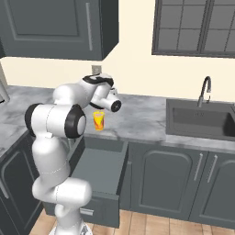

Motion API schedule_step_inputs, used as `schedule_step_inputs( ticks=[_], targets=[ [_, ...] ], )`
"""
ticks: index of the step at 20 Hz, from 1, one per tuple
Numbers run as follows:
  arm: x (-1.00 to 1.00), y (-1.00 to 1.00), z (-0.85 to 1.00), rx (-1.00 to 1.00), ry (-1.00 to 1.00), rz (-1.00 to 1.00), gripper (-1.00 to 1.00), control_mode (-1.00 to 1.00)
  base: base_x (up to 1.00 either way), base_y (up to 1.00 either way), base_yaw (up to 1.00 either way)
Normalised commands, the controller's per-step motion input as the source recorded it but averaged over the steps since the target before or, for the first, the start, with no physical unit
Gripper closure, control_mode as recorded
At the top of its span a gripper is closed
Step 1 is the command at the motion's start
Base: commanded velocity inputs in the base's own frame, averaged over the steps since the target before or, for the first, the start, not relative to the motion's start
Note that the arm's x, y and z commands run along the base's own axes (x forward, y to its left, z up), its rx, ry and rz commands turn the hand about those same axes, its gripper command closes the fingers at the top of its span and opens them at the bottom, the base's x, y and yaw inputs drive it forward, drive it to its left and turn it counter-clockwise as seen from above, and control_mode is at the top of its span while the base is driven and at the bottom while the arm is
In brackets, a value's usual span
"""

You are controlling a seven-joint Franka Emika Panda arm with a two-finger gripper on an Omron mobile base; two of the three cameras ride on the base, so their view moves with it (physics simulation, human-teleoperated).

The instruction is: Pick up the straw from the left drawer and put it inside the smoothie cup.

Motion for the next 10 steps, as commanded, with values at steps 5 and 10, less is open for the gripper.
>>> schedule_step_inputs(
  ticks=[5,10],
  targets=[
    [-0.01,-0.06,0.10,0.04,0.00,0.00,1.00,-1.00,0.00,0.00,0.00],
    [0.00,0.00,0.02,0.03,0.00,0.00,1.00,-1.00,0.00,0.00,0.00]
  ],
)
